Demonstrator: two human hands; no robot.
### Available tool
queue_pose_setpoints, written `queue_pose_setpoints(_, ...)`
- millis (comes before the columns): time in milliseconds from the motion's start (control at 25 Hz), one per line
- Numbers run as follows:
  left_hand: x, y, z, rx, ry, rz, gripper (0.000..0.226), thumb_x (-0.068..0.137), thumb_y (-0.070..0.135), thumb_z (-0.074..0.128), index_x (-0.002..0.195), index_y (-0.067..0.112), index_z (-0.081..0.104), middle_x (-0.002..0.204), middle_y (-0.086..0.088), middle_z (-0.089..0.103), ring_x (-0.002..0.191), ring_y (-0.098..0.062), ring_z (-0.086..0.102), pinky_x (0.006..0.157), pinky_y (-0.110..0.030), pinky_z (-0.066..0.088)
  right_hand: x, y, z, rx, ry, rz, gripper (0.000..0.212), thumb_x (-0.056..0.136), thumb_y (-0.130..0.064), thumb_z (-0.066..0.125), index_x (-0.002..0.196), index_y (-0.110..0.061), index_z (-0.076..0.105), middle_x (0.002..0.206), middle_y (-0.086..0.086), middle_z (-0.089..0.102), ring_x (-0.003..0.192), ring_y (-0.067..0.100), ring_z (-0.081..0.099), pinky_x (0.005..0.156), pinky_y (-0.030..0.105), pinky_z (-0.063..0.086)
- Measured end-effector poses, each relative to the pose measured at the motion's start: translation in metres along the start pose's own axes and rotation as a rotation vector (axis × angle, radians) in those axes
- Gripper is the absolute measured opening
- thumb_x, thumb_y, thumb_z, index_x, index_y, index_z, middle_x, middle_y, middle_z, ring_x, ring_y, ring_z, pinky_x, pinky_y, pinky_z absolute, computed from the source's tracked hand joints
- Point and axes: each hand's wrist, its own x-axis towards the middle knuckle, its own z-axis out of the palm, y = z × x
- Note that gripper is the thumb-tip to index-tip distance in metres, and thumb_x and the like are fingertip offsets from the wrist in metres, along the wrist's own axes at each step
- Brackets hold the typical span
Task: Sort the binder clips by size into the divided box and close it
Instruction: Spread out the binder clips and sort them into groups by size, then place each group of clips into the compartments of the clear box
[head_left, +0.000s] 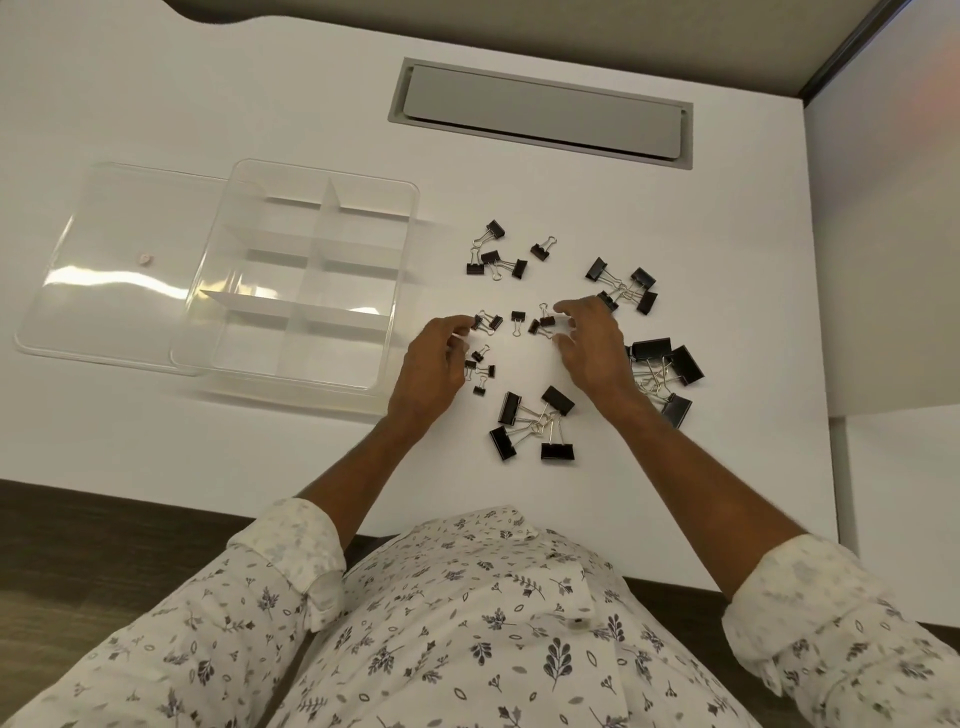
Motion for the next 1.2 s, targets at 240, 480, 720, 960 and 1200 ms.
queue_pose_setpoints(240, 0.041, 0.013, 0.012, -0.051, 0.053, -0.028, 0.026, 0.095, 0.003, 0.058, 0.119, 0.008, 0.067, 0.115, -0.006, 0.069, 0.098, -0.010, 0.067, 0.089, -0.025, 0.057, 0.020, -0.026, 0.016, 0.048, -0.070, -0.031, 0.038, 0.092, -0.005, 0.065, 0.129, -0.010, 0.062, 0.125, 0.009, 0.059, 0.111, 0.025, 0.061, 0.097, 0.037, 0.051)
queue_pose_setpoints(480, 0.019, 0.006, 0.006, -0.085, 0.157, -0.075, 0.023, 0.097, 0.003, 0.056, 0.115, 0.010, 0.069, 0.113, -0.002, 0.071, 0.101, -0.010, 0.067, 0.086, -0.019, 0.055, -0.006, -0.012, 0.003, 0.128, 0.024, -0.079, 0.028, 0.094, -0.003, 0.063, 0.121, -0.011, 0.065, 0.121, 0.006, 0.061, 0.104, 0.017, 0.062, 0.091, 0.037, 0.058)
queue_pose_setpoints(720, -0.036, 0.006, 0.000, -0.049, 0.013, 0.037, 0.021, 0.099, 0.008, 0.057, 0.117, 0.011, 0.069, 0.112, 0.002, 0.070, 0.103, -0.005, 0.066, 0.091, -0.024, 0.055, -0.064, 0.004, -0.015, 0.155, 0.016, -0.094, 0.025, 0.095, -0.005, 0.064, 0.118, -0.014, 0.067, 0.118, 0.000, 0.062, 0.103, 0.006, 0.058, 0.093, 0.026, 0.055)
queue_pose_setpoints(960, -0.087, 0.023, 0.010, 0.054, -0.105, 0.139, 0.021, 0.098, 0.019, 0.064, 0.119, 0.016, 0.068, 0.115, 0.003, 0.065, 0.106, -0.009, 0.061, 0.093, -0.030, 0.053, -0.123, 0.010, -0.008, 0.112, -0.052, -0.139, 0.024, 0.094, -0.008, 0.064, 0.118, -0.016, 0.067, 0.117, -0.003, 0.062, 0.107, 0.014, 0.060, 0.093, 0.038, 0.054)
queue_pose_setpoints(1200, -0.119, 0.032, 0.034, 0.203, -0.177, 0.084, 0.049, 0.088, 0.040, 0.075, 0.129, 0.017, 0.063, 0.132, 0.003, 0.053, 0.122, -0.010, 0.050, 0.099, -0.022, 0.044, -0.166, 0.014, 0.006, -0.017, -0.064, -0.100, 0.030, 0.092, -0.029, 0.073, 0.119, -0.020, 0.066, 0.122, -0.003, 0.057, 0.110, 0.015, 0.054, 0.089, 0.025, 0.047)
